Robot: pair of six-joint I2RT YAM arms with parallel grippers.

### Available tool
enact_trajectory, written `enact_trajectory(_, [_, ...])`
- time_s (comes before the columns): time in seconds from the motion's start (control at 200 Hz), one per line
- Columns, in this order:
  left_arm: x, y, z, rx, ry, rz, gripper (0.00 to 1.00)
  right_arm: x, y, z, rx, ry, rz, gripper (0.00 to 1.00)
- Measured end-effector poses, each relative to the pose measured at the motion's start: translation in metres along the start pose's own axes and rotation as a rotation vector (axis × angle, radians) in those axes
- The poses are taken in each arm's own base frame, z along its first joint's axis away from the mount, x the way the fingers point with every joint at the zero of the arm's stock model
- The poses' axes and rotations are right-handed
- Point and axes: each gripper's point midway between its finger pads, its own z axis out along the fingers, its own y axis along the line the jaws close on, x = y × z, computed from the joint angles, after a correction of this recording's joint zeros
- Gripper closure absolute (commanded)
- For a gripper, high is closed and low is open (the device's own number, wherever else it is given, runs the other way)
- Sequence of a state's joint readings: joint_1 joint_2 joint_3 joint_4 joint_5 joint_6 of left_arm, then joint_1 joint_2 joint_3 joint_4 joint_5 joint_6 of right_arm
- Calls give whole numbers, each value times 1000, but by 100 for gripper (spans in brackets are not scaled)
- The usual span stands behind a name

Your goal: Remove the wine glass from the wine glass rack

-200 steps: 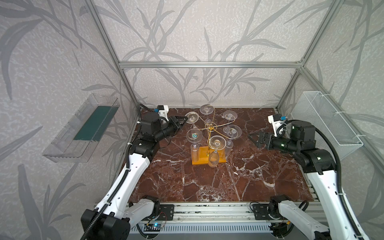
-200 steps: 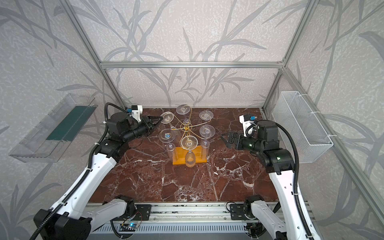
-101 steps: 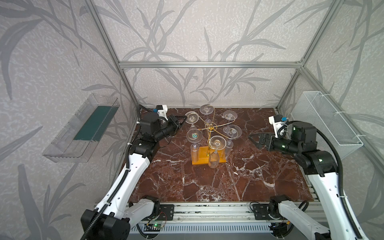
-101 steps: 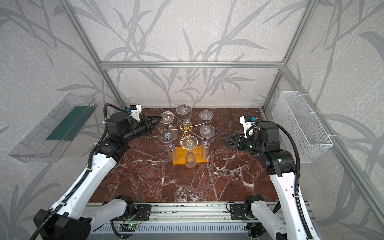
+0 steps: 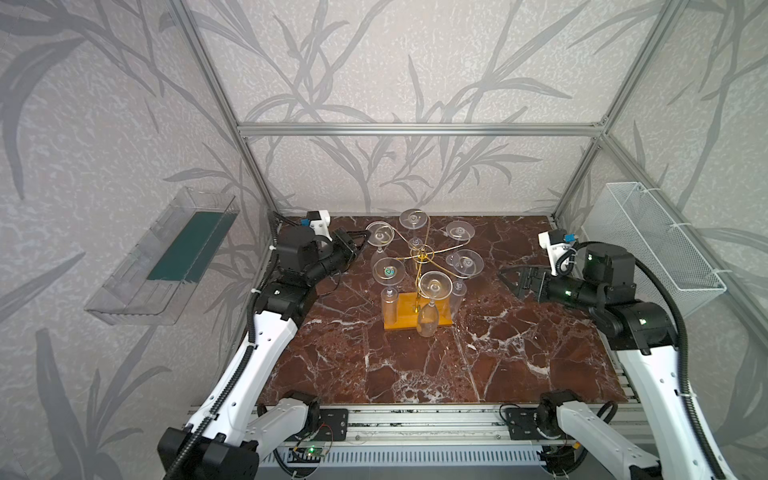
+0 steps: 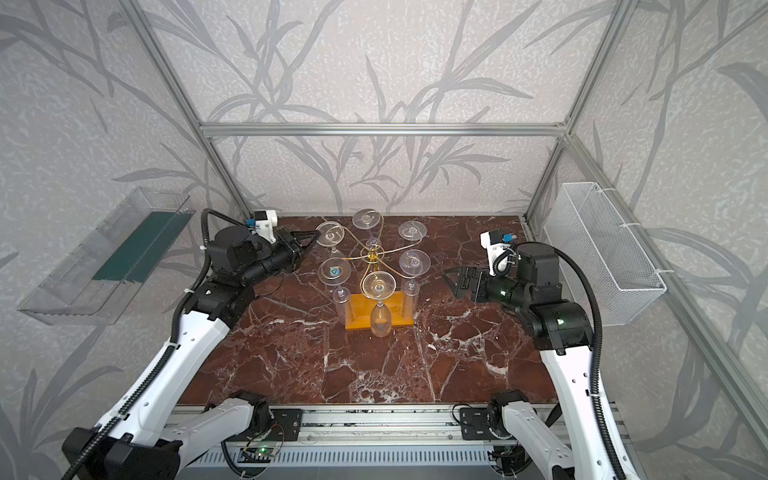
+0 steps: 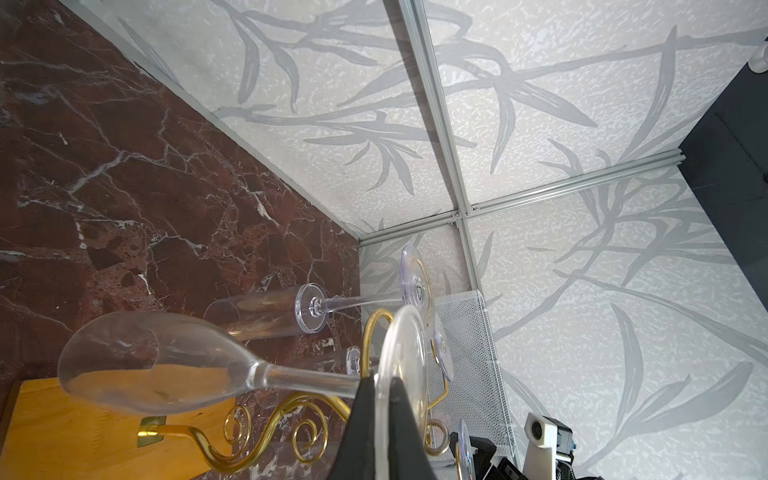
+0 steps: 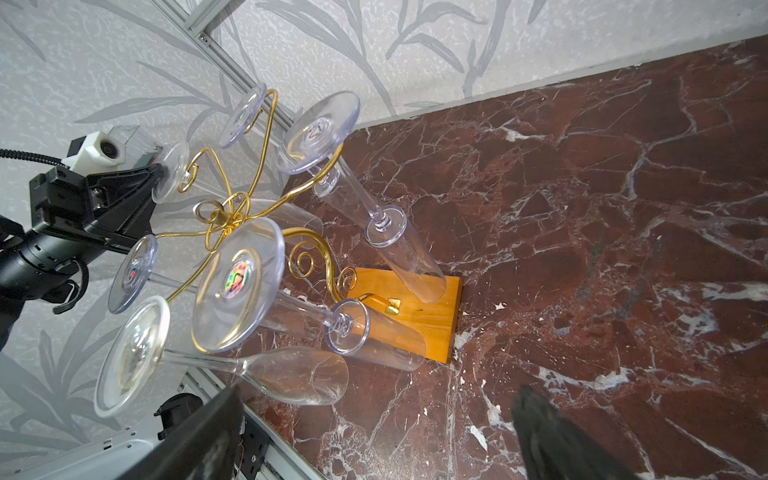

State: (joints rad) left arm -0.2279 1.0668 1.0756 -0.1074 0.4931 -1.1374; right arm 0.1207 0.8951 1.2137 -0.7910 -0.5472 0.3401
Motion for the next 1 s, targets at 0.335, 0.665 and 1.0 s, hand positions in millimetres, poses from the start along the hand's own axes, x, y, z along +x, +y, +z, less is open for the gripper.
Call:
enact_trajectory(0.335, [-15,-18,12,14,-9,8,100,-10,7,-8,-2,-30,-25,1])
enact_trajectory(0.665, [-15,-16,22,8,16,5,100,-18,13,-17,3,-59,-49,1])
enact_trajectory(1.0, [-1,-23,25,28,60,19,100,-17,11,-18,19,-63,-48,1])
